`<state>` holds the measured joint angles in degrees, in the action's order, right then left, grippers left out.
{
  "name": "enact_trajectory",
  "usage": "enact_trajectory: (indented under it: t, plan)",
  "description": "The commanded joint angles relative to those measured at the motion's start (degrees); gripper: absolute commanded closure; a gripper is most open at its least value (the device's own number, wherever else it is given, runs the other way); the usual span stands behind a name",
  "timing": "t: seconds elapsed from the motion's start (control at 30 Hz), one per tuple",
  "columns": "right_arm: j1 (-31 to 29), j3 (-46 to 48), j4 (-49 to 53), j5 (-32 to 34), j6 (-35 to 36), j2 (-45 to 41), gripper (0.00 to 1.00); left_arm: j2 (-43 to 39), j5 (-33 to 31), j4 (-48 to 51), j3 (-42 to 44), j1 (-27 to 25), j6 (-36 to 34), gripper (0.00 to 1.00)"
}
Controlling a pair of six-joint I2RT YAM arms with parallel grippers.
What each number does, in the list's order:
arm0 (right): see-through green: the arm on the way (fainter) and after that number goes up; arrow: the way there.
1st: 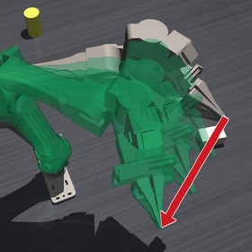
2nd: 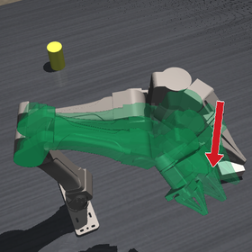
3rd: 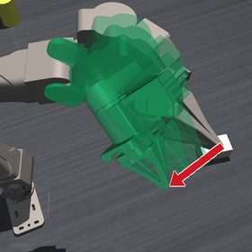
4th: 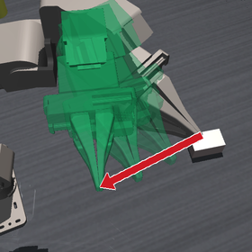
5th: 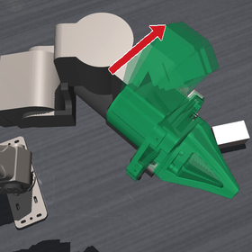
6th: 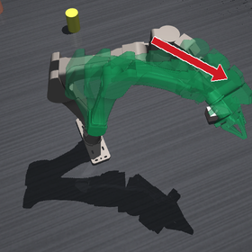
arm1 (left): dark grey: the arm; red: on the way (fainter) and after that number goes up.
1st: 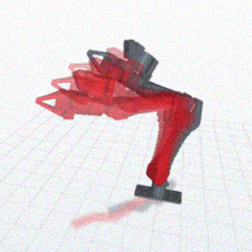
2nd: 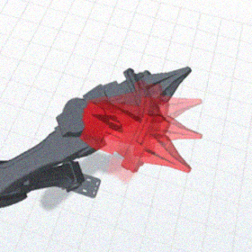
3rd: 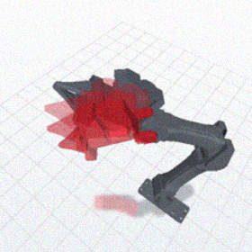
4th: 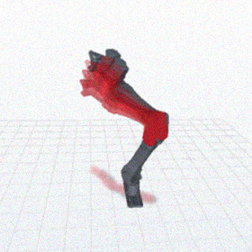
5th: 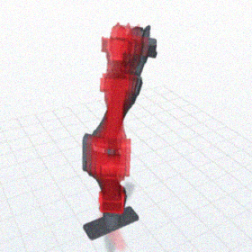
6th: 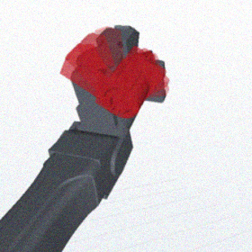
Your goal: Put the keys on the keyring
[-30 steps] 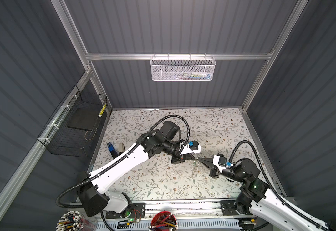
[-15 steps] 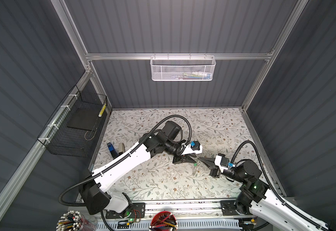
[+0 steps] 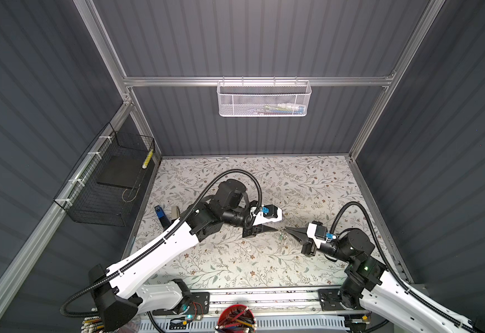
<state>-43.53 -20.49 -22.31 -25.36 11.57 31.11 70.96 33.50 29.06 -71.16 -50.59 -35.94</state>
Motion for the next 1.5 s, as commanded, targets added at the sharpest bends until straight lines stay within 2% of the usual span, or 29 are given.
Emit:
enact_trajectory:
  t: [0.0,0.77,0.83,1.07,1.2,1.23,1.33,1.4,1.47]
  plan:
    - [0.1,-1.2,-2.4,-1.2,-1.0,-0.4,1.00,1.3,3.5,-1.3,-0.3,-0.1,1.3,0.67]
    - [0.1,-1.8,-2.9,-1.7,-1.3,-0.8,1.00,3.8,6.6,-1.4,-0.4,-0.2,0.8,0.76]
    - [0.1,-1.8,-3.2,-1.7,-1.4,-0.7,1.00,4.2,6.9,-1.3,-0.6,-0.2,0.8,0.79]
    - [0.1,-2.3,-3.1,-1.9,-1.3,0.1,1.00,4.6,8.2,-0.9,-1.0,-0.3,-0.1,1.00]
    - [0.1,-2.0,-3.3,-1.3,-1.3,0.7,1.00,4.5,8.0,0.1,-1.7,-0.4,-0.9,1.00]
    - [0.1,-2.0,-2.9,-0.8,-1.0,0.7,0.96,4.5,7.6,0.6,-2.0,-0.4,-1.1,1.00]
    - [0.1,-2.4,1.2,3.3,1.1,-1.1,0.76,5.0,4.6,4.0,-3.8,-0.4,-1.7,1.00]
    - [0.1,-2.3,3.2,8.9,1.4,-3.1,0.65,6.0,1.7,8.6,-6.4,-0.5,-3.1,1.00]
    - [0.1,-2.1,4.2,12.7,0.0,-4.9,0.59,7.3,-1.7,14.7,-9.2,-0.5,-5.1,1.00]
